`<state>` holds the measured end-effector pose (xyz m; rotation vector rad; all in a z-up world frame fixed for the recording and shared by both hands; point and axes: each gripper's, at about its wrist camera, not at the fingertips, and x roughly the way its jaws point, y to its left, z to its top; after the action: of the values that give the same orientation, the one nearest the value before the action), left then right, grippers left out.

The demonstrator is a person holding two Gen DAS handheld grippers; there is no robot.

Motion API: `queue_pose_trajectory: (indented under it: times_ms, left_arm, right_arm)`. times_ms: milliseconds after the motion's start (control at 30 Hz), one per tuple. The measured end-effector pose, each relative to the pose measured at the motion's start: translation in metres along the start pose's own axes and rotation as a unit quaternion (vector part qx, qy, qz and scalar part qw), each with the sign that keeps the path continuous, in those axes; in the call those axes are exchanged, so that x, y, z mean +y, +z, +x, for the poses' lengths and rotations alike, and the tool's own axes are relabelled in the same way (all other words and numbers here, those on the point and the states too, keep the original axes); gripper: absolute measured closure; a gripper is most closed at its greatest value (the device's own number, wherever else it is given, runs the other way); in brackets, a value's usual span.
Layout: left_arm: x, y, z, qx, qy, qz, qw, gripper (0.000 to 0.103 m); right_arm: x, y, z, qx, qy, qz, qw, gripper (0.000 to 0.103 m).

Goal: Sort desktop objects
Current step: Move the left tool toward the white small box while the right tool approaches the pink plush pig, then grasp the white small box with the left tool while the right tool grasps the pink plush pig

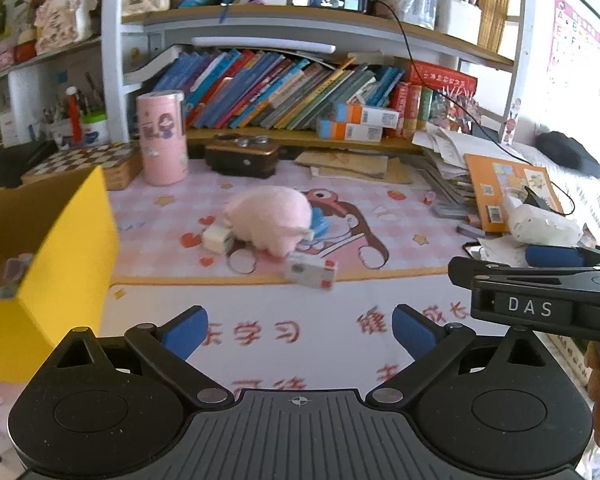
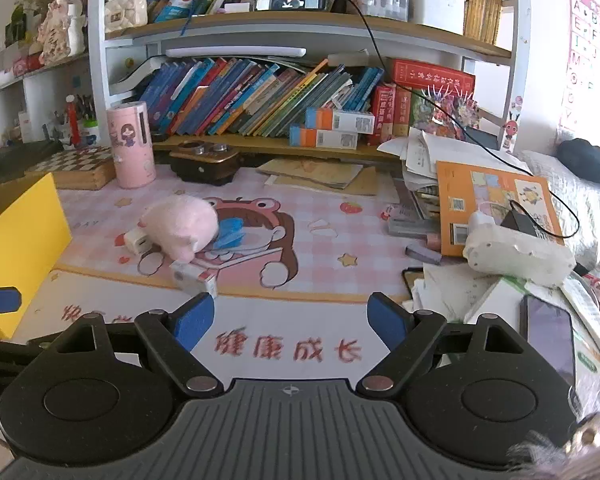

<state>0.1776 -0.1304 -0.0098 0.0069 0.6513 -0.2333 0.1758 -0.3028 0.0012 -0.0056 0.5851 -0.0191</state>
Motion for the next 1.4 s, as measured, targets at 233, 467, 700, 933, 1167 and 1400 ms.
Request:
queue_pose_trajectory:
  times_ms: [233, 467, 700, 933, 1167, 1400]
  left_arm:
    - [-0.012, 0.007, 0.024, 0.007, 0.006, -0.006, 0.9999, 0.003]
    - [-0.009, 0.013, 0.052, 0.021, 0.032, -0.022, 0.999, 0.003]
    - [-0.008, 0.02, 0.088, 0.029, -0.003, -0.037, 0.9989, 0.005]
    - [-0.013, 0.019, 0.123, 0.028, 0.002, 0.01, 0.9996, 0.015]
    - [-0.017, 0.02, 0.144, 0.031, -0.009, 0.026, 0.9991, 0.017]
    - [-0.018, 0.021, 0.161, 0.04, -0.012, 0.041, 0.9983, 0.025]
  right_arm:
    - [-0.021, 0.008, 0.021, 0.006, 0.013, 0.0, 1.0, 0.02]
    - [-0.034, 0.012, 0.036, 0.011, 0.025, 0.001, 1.0, 0.02]
    - [-0.039, 0.019, 0.044, 0.002, 0.036, -0.007, 0.999, 0.02]
    - [-0.05, 0.019, 0.052, 0.008, 0.034, 0.003, 0.999, 0.02]
    - [-0.057, 0.017, 0.056, 0.019, 0.033, 0.005, 0.999, 0.02]
    - [-0.056, 0.016, 0.057, 0.024, 0.035, 0.001, 0.999, 0.02]
